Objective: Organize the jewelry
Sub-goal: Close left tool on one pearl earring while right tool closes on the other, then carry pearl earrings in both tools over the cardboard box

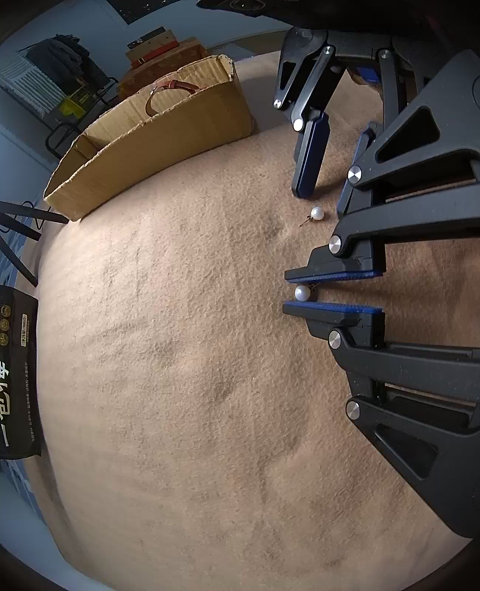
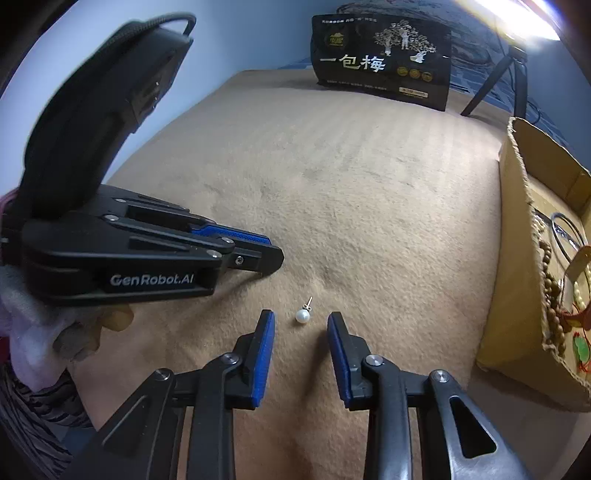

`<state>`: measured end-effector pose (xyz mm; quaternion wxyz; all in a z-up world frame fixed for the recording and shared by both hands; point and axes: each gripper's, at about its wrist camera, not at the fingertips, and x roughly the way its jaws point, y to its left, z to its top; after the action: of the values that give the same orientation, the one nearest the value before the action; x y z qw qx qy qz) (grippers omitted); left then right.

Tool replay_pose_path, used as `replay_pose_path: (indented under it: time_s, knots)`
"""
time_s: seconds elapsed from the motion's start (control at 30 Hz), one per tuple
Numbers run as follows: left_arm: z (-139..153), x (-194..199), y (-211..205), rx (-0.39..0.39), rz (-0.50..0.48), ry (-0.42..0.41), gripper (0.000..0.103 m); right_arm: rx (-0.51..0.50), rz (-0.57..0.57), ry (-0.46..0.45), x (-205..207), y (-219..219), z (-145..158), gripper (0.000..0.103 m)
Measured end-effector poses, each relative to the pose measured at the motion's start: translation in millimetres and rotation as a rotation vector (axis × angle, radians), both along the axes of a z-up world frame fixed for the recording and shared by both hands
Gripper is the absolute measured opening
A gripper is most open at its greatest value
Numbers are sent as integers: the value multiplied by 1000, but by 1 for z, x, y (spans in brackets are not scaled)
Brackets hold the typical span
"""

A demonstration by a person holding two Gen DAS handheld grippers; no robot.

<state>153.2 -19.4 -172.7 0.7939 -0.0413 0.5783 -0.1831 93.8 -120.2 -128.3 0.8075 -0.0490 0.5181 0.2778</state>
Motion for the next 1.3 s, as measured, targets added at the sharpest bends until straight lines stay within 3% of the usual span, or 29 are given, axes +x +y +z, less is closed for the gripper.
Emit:
replay_pose_path:
  time_s: [0.23, 0.47, 0.87, 1.3]
  knots:
    - [-1, 0, 2, -8, 5, 3, 8, -37, 9, -13, 2, 6, -6, 22]
    - [1, 0, 5, -9, 8, 3, 7, -62, 8, -28, 3, 9, -7, 6]
    - [17, 1, 11, -16, 34, -34, 7, -25, -28, -60, 2, -6, 8, 6]
    - [74, 9, -18, -70, 23, -173, 7, 17, -134, -168, 5, -50, 55, 6]
